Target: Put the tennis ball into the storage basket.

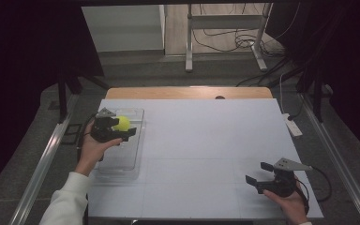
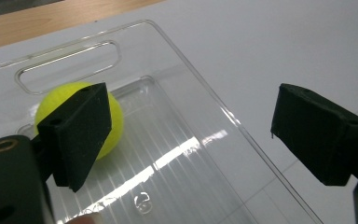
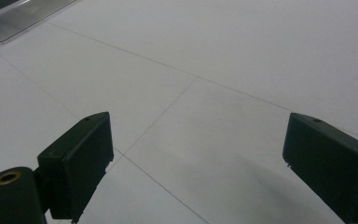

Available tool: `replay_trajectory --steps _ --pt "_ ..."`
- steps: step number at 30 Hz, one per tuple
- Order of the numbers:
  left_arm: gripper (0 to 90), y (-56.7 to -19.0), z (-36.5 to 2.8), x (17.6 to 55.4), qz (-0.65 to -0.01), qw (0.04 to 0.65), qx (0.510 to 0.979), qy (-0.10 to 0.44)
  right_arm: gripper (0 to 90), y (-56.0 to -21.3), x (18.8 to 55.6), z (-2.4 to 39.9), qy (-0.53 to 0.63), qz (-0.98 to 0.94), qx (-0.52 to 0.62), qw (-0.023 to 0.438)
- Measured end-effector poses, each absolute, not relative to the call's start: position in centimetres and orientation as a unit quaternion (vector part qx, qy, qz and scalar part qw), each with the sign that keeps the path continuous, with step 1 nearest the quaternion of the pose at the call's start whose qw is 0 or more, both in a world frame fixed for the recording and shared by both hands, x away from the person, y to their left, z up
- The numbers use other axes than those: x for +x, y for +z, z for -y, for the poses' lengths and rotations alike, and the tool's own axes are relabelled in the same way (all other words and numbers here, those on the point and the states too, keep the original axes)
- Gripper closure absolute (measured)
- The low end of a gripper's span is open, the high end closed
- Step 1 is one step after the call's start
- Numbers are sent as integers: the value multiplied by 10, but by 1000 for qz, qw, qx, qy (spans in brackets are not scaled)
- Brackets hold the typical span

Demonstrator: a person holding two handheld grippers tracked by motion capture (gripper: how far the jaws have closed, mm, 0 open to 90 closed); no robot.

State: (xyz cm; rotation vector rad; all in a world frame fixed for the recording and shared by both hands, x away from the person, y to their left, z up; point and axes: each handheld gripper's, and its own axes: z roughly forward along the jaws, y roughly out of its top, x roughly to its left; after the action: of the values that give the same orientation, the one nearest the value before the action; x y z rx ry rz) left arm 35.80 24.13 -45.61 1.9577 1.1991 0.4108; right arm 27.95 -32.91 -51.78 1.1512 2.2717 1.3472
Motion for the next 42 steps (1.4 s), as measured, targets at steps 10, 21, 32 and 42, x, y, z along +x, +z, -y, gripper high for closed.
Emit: replay_trajectory --steps 10,21,32,42 --pt "125 -454 -228 339 -443 411 782 155 86 -517 277 329 461 -783 396 136" --pt "124 -460 -218 313 -423 438 781 140 86 -515 274 330 460 -780 400 140" --pt "124 -477 -219 289 -423 444 779 129 86 -515 275 330 462 -779 400 141" --pt "125 -488 -224 269 -420 449 779 127 87 -515 276 330 460 -779 401 142"
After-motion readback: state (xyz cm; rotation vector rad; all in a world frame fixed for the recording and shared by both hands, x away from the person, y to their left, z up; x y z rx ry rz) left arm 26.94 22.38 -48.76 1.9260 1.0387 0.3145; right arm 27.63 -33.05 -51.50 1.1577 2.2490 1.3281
